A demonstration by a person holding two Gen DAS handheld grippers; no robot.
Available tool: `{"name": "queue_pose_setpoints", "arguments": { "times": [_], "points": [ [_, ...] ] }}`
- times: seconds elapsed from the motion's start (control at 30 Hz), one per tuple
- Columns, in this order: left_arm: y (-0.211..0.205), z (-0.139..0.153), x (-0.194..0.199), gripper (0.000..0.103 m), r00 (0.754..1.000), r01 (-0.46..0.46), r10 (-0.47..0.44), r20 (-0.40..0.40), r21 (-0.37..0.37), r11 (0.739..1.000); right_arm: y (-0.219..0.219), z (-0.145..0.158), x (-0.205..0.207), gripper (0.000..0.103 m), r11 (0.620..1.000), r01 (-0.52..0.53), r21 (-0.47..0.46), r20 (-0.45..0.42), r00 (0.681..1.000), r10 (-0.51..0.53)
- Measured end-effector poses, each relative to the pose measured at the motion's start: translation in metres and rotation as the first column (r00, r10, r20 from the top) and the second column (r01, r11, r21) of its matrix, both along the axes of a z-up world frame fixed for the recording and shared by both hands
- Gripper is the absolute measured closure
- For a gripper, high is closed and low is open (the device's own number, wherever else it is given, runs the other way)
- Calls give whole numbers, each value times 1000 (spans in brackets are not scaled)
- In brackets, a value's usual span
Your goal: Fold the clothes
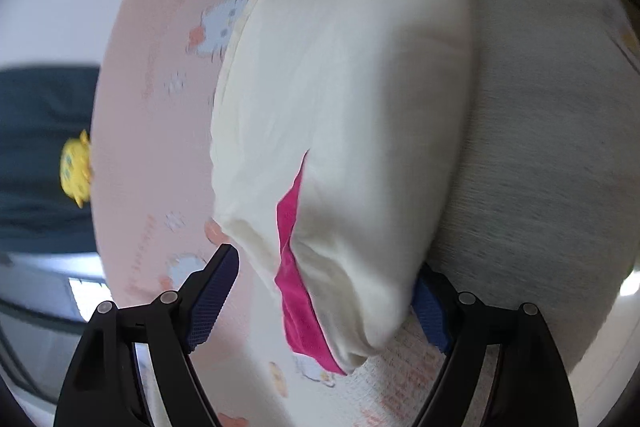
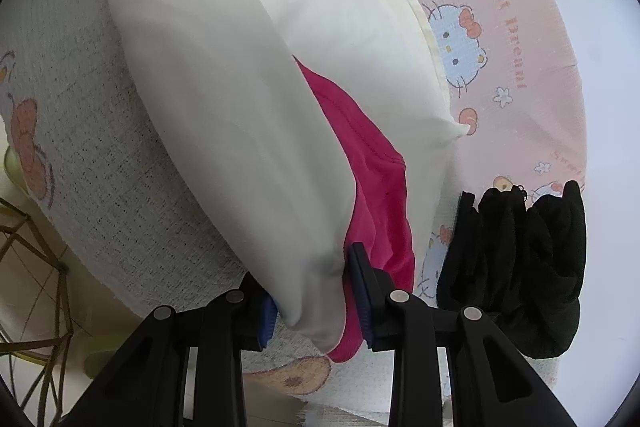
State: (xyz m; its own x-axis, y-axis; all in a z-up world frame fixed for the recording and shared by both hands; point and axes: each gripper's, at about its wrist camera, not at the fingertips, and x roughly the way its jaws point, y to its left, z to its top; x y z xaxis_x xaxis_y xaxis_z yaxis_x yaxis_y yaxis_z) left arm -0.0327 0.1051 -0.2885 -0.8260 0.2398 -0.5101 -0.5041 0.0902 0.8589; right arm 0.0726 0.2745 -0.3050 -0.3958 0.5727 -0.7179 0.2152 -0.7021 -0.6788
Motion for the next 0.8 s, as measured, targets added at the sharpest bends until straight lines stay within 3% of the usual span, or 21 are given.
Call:
{"name": "queue_pose_setpoints", "arguments": {
  "times": [0.23, 0.4, 0.5, 0.6, 0.67, 0.73, 0.8],
  "points": [
    [5, 6, 17, 29, 995, -43, 42, 96, 6, 999, 11, 8, -5, 73, 993, 46, -110, 1, 999, -46],
    [-3, 16, 19, 29, 986, -42, 37, 162, 31, 999, 30, 16, -14, 73, 954, 114, -277, 47, 993, -105],
    [-3, 13, 24, 29, 996, 42, -44, 80, 25, 999, 46, 20, -21, 73, 908, 164, -385, 87, 986, -141],
    [-12, 0, 37, 29, 985, 165, -167, -32, -34, 986, 57, 21, -27, 73, 863, 214, -458, 125, 977, -175],
    [-12, -4, 35, 41, 988, 157, -156, 23, -55, 986, 62, 21, -30, 73, 843, 233, -485, 147, 972, -184],
    [-12, -8, 33, 65, 987, 149, -143, 79, -77, 986, 61, 21, -32, 73, 843, 237, -483, 161, 970, -180],
    [-9, -6, 27, 67, 984, 110, -98, 151, -68, 992, 61, 22, -33, 73, 842, 245, -481, 172, 968, -183]
  ]
}}
